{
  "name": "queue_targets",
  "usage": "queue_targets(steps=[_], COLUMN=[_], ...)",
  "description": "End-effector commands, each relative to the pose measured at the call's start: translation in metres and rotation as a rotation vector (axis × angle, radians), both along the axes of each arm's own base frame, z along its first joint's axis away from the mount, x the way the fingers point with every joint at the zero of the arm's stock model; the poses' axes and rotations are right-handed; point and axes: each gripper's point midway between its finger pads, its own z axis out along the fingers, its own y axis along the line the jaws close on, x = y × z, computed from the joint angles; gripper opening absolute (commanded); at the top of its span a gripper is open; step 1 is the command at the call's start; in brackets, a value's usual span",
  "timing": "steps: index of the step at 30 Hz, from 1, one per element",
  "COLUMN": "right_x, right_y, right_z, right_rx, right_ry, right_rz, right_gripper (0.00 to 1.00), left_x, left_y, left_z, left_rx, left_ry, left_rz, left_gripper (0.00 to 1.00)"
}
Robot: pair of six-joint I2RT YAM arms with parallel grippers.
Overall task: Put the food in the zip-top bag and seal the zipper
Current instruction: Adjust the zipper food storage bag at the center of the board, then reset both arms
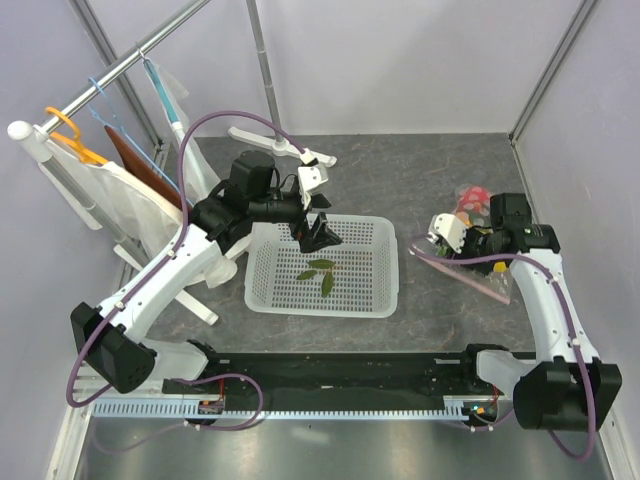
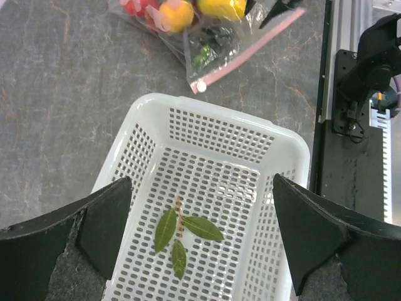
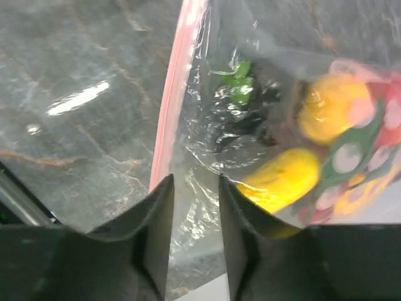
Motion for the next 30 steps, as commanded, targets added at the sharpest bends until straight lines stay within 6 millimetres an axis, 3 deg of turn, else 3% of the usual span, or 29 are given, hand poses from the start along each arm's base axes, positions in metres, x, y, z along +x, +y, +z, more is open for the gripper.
queue_targets(steps=[1,2,3,4,6,7,8,9,10,12,13,15,19,21,25,30], right_x=[-0.039,-0.044,-0.045,-0.042,-0.028,-0.021,-0.007,-0.002,0.004,0.019,0.025,0.04,0.062,0.066,0.07,0.071], right_y=[0.02,0.022,0.024,0.026,0.031,0.039,0.044,0.05,0.062,0.075,0.078,0.08,0.068,0.072,0.08,0.08], right_z=[-0.015,-0.015,-0.012,-0.006,0.02,0.034,0.06,0.073,0.09,0.124,0.136,0.142,0.105,0.096,0.105,0.115], right_rx=[0.067,0.07,0.084,0.101,0.155,0.21,0.253,0.306,0.408,0.542,0.585,0.658,0.643,0.675,0.782,0.777], right_ry=[0.125,0.145,0.156,0.145,0.098,0.067,0.004,-0.009,-0.011,-0.034,-0.048,-0.037,0.062,0.08,0.043,0.009], right_rz=[0.077,0.089,0.078,0.051,-0.029,-0.044,-0.074,-0.098,-0.156,-0.25,-0.279,-0.391,-0.587,-0.614,-0.633,-0.607], right_gripper=[0.59,0.64,0.68,0.73,0.79,0.84,0.88,0.94,0.98,0.98,0.98,0.98,0.98,0.98,0.98,0.98], left_x=[0.003,0.006,0.009,0.01,0.01,0.006,0.006,0.005,0.001,0.004,0.005,0.012,0.015,0.02,0.016,0.021], left_y=[0.005,0.006,0.007,0.012,0.016,0.019,0.021,0.021,0.025,0.03,0.033,0.04,0.061,0.076,0.091,0.094], left_z=[0.007,0.009,0.023,0.017,0.033,0.025,0.025,0.035,0.026,0.032,0.025,0.029,0.021,0.002,-0.008,-0.001], left_rx=[0.012,0.026,0.023,0.058,0.071,0.111,0.128,0.127,0.168,0.188,0.213,0.212,0.201,0.247,0.27,0.291], left_ry=[0.061,0.055,0.033,0.066,0.043,0.081,0.081,0.068,0.111,0.12,0.174,0.225,0.306,0.331,0.341,0.301], left_rz=[0.056,0.064,0.078,0.089,0.087,0.085,0.08,0.069,0.067,0.1,0.128,0.201,0.279,0.34,0.38,0.38], left_gripper=[1.0,1.0,1.0,1.0,1.0,1.0,1.0,1.0,1.0,1.0,1.0,1.0,1.0,1.0,1.0,1.0])
